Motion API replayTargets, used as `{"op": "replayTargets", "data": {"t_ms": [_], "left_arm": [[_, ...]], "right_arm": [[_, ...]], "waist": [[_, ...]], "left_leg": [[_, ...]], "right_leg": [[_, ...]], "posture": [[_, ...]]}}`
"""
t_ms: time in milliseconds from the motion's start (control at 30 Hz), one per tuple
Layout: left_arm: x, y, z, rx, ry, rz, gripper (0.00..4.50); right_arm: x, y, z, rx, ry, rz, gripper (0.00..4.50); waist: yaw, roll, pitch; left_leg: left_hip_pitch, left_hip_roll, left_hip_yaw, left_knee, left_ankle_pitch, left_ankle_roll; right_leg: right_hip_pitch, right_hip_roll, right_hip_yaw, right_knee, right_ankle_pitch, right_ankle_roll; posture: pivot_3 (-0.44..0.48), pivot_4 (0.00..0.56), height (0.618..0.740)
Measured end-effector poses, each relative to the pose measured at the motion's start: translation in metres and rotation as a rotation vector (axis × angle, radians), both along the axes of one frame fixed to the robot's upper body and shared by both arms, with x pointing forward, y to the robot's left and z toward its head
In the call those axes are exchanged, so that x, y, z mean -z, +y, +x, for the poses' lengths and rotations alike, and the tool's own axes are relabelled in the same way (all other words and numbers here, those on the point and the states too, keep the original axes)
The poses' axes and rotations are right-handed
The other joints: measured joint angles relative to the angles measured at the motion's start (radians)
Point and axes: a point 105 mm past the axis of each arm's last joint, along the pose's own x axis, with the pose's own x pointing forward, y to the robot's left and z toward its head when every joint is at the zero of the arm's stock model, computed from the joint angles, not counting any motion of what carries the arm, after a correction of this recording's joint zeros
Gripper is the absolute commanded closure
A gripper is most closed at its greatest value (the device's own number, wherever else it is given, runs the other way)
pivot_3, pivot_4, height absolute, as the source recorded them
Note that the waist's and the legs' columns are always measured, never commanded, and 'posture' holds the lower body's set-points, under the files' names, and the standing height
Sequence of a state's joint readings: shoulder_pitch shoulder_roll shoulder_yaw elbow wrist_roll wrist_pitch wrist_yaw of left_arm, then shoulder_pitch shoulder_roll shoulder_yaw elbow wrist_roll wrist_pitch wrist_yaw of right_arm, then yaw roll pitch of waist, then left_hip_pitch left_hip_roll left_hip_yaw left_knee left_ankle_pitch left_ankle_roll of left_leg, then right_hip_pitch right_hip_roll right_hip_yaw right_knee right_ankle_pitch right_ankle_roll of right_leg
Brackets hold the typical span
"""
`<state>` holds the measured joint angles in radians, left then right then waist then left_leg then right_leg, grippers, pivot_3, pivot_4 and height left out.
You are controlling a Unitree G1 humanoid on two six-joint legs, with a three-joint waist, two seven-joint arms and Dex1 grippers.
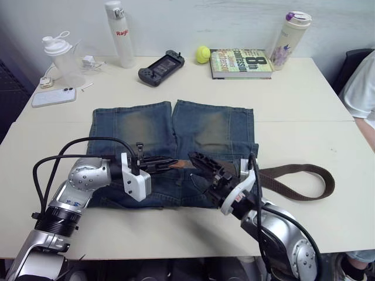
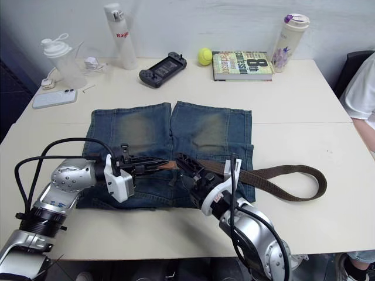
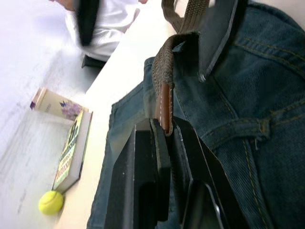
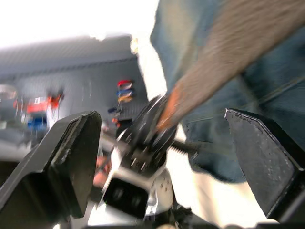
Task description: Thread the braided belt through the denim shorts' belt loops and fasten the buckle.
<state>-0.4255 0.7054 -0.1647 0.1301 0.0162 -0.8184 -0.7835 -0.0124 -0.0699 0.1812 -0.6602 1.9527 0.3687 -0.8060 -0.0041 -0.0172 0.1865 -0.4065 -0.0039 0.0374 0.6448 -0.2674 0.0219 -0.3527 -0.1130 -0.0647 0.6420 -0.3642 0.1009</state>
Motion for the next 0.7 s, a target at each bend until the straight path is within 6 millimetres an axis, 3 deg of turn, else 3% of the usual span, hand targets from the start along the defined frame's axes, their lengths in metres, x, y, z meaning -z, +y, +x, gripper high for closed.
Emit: {"op": "replayTargets", "data": {"t_ms": [267,367,500,667,700], "left_arm": [[0.000,0.002,0.000,-0.006,-0.002,0.007,4.50],[0.000,0.003,0.000,-0.009,-0.003,0.016,4.50],[0.000,0.003,-0.001,-0.006,-0.006,0.016,4.50],[0.000,0.003,-0.001,-0.005,-0.006,0.017,4.50],[0.000,0.003,-0.001,-0.005,-0.006,0.017,4.07]], "right_arm": [[0.012,-0.019,0.011,0.080,0.066,-0.032,0.05],[0.011,-0.019,0.011,0.077,0.061,-0.033,0.78],[0.009,-0.019,0.012,0.073,0.048,-0.041,2.70],[0.006,-0.018,0.014,0.070,0.034,-0.040,4.27],[0.005,-0.018,0.014,0.069,0.033,-0.040,4.47]], "waist": [[-0.003,0.000,0.000],[-0.004,0.000,0.000],[-0.006,0.000,0.000],[-0.007,0.000,0.000],[-0.007,0.000,0.000]], "left_leg": [[0.000,0.000,0.001,-0.002,0.000,0.000],[0.000,0.000,0.001,-0.003,0.000,0.000],[0.000,0.000,0.001,-0.003,0.000,0.000],[0.000,0.000,0.001,-0.003,0.000,0.000],[0.000,0.000,0.001,-0.003,0.000,0.000]], "right_leg": [[-0.003,0.000,0.001,0.001,0.000,0.000],[-0.003,0.000,0.002,0.001,0.000,0.000],[-0.003,0.000,0.002,0.001,0.000,0.000],[-0.003,0.000,0.002,0.001,0.000,0.000],[-0.003,0.000,0.002,0.001,0.000,0.000]], "posture": [[0.000,0.150,0.740],[0.000,0.150,0.740],[0.000,0.150,0.740],[0.000,0.150,0.740],[0.000,0.150,0.740]]}}
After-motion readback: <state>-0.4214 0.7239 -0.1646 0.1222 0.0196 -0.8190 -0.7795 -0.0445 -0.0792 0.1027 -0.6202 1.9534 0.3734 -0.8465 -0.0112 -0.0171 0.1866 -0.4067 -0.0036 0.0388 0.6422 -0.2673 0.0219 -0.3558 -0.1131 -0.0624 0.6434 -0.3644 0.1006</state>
